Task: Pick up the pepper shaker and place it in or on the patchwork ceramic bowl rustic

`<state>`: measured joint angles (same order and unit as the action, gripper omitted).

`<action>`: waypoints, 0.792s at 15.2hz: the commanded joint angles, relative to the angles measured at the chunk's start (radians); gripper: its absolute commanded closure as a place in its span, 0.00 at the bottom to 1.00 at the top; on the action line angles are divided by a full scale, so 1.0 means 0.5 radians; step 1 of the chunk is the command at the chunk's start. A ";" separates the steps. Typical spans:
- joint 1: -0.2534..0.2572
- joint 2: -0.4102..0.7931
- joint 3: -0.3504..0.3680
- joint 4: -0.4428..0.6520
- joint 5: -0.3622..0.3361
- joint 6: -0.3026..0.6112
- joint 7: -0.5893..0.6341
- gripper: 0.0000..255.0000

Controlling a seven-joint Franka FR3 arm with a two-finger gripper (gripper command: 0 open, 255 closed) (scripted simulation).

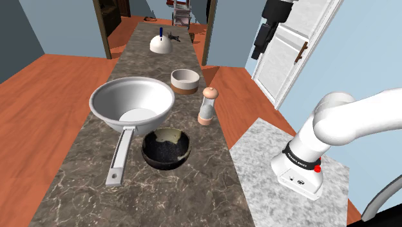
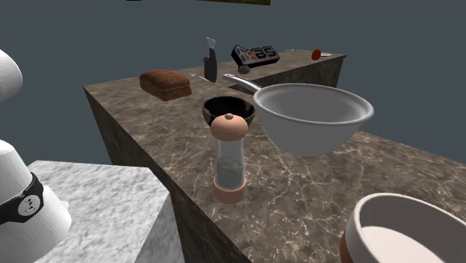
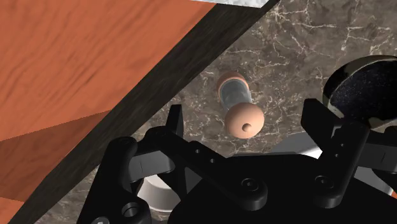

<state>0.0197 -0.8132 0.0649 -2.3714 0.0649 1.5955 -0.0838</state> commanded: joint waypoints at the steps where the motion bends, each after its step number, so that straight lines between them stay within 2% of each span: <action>1: 0.000 0.000 0.000 0.000 0.000 0.000 0.000 0.00; 7: 0.006 0.326 0.223 -0.071 -0.045 0.317 0.168 0.00; 12: -0.014 0.667 0.402 -0.058 -0.140 0.559 0.340 0.00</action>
<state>0.0162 -0.5107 0.2516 -2.4039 0.0077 1.8559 0.0711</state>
